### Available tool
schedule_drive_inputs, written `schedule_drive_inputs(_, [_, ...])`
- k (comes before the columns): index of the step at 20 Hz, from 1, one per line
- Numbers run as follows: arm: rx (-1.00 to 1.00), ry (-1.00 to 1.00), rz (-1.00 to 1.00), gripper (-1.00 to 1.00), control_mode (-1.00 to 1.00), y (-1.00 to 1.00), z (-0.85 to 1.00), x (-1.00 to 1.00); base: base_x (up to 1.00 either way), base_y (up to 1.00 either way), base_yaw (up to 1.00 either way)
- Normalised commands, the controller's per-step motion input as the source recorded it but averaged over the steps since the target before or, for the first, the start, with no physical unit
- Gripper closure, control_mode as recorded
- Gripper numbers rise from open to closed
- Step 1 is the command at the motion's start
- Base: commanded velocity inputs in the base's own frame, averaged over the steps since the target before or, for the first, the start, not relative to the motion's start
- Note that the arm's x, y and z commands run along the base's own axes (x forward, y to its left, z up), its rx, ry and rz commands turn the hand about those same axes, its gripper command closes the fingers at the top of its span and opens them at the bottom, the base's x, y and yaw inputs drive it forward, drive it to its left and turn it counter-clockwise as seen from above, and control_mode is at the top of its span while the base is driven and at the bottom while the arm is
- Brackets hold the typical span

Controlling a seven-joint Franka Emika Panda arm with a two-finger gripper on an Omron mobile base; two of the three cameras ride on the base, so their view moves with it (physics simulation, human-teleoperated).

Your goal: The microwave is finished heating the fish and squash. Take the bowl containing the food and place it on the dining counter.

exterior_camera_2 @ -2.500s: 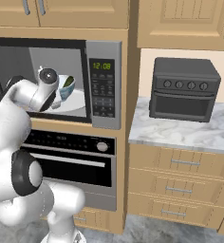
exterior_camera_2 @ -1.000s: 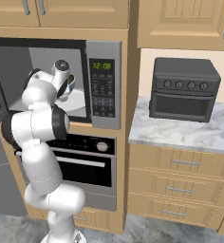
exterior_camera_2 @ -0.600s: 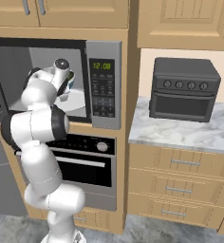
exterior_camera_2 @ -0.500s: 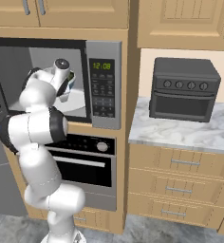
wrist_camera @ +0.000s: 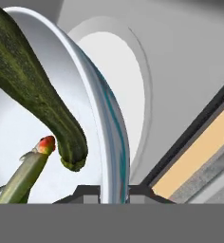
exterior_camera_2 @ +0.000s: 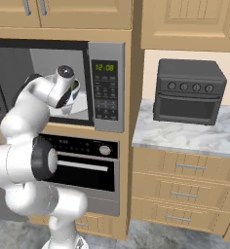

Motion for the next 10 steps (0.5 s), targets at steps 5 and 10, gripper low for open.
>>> schedule_drive_inputs(5, [0.04,0.00,0.00,1.00,-1.00,-0.28,0.42,-1.00,0.00,0.00,0.00])
schedule_drive_inputs(10, [0.01,0.02,0.00,1.00,-1.00,-0.26,0.41,-1.00,0.00,0.00,0.00])
